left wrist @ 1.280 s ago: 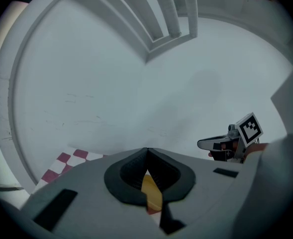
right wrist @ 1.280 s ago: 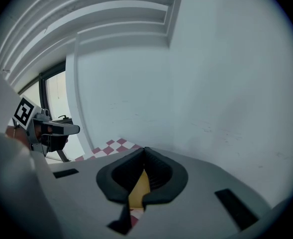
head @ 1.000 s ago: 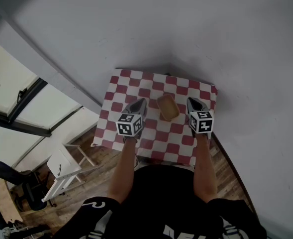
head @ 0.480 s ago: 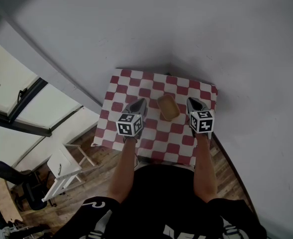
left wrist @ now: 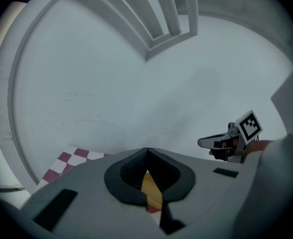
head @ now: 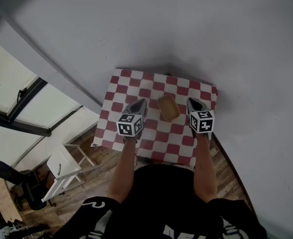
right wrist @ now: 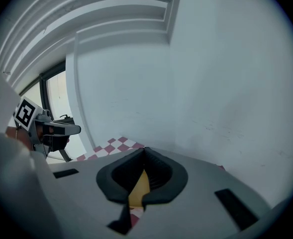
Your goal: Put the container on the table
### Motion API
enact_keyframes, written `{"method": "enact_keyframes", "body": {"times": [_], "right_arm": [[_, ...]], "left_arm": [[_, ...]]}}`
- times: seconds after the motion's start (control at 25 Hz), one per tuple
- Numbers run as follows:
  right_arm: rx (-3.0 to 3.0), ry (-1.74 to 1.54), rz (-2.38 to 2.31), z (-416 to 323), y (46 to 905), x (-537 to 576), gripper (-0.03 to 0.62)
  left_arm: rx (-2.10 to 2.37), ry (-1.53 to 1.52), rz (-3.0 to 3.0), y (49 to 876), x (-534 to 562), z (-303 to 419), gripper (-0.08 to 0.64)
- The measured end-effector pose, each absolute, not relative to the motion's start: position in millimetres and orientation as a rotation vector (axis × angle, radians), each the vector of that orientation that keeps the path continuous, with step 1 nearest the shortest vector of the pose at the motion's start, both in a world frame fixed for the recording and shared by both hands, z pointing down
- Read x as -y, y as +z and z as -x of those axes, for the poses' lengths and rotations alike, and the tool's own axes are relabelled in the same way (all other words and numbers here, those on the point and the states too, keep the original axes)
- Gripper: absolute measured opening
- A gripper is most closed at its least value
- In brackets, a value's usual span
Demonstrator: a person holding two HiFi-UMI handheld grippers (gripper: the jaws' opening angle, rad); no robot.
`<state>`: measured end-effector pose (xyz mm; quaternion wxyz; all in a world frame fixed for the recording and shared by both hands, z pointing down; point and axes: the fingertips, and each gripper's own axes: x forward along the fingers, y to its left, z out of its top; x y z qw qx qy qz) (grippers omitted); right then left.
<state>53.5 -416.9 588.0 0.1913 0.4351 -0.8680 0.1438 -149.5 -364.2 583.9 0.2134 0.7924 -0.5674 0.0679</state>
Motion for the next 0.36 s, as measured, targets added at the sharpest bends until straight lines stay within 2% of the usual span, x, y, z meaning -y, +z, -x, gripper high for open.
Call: {"method": "enact_keyframes", "body": {"times": [0.36], "right_arm": [[2.438, 0.404, -1.219, -52.5, 585.5, 420.1, 0.014]], "left_arm": [[1.577, 0.184, -2.197, 583.6, 366.9, 152.8, 0.025]]}}
